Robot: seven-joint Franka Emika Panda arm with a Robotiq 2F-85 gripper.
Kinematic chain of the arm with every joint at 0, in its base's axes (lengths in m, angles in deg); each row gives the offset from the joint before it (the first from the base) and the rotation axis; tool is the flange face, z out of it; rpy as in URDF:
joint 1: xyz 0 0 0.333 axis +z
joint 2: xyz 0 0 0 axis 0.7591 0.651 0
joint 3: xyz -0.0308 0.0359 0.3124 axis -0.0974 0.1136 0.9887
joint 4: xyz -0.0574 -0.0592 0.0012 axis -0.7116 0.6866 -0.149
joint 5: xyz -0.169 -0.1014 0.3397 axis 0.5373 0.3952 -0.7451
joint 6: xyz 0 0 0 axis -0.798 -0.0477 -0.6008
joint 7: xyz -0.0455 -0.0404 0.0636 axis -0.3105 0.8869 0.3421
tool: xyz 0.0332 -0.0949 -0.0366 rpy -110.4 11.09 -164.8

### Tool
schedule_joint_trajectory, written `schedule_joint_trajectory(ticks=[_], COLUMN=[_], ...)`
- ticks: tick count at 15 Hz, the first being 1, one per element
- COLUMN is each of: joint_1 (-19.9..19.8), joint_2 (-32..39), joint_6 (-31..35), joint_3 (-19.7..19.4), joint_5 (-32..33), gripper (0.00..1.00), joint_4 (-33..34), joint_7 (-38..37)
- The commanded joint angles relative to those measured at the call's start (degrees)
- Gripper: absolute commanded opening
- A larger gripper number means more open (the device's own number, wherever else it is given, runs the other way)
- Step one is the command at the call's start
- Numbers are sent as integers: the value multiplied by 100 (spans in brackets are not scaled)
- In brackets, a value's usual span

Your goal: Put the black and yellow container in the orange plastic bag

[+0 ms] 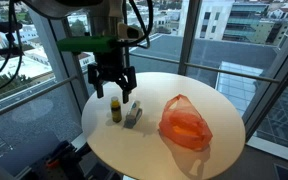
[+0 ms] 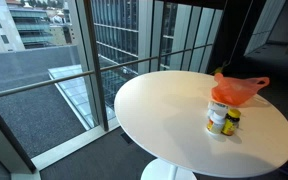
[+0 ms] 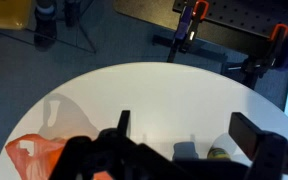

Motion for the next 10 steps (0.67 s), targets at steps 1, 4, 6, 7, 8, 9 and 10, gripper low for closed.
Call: schedule_joint_trajectory(ticks=[1,4,6,7,8,9,10], joint_1=[38,38,38,43,49,61,73], joint_2=[-1,-1,-1,25,53,77,115], joint_6=[-12,-12,-12,-3,8,7,16], joint_3=[-32,-32,-32,-10,9,16,31], joint_5=[12,12,12,18,4,-10,-29], gripper=[100,100,100,100,100,100,100], joint_4=[7,8,8,35,63,85,119], joint_7=[-14,-14,-14,-53,-107,-117,-151])
